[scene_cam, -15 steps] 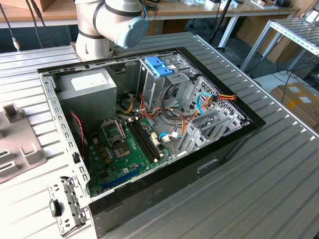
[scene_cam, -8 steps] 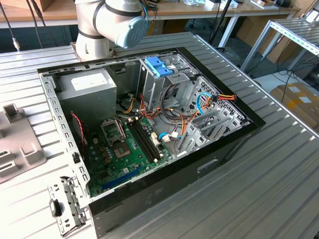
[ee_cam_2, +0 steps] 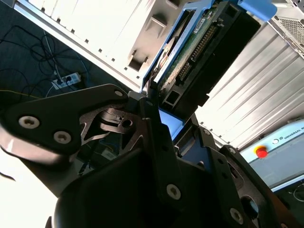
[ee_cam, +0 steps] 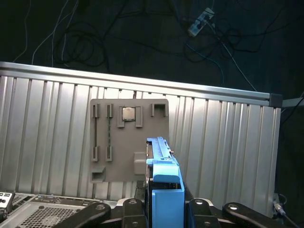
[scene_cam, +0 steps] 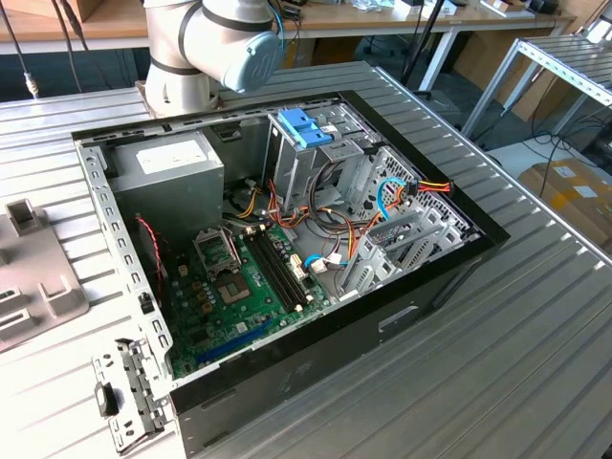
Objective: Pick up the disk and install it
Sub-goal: 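Pick up the disk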
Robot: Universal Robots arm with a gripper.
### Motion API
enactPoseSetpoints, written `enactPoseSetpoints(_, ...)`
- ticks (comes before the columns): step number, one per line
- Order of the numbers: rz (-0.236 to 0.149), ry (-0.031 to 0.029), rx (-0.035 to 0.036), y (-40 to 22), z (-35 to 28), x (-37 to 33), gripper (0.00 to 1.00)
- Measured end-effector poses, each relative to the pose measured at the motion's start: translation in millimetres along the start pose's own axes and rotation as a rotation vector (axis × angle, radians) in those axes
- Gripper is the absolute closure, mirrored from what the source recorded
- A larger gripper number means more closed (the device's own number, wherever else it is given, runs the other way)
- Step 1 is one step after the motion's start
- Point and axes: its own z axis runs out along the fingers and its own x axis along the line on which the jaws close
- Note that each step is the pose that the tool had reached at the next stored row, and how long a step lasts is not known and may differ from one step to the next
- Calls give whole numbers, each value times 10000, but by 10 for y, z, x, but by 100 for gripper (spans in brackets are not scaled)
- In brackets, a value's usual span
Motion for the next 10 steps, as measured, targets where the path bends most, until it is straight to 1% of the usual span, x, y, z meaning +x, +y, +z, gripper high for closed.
enactPoseSetpoints(4, 1, 24, -2, -19, 1, 2, 63)
enactPoseSetpoints(5, 4, 77, -8, -67, 1, 7, 63)
enactPoseSetpoints(7, 7, 152, -16, -135, 3, 14, 63)
enactPoseSetpoints(10, 9, 178, -18, -161, 3, 17, 63)
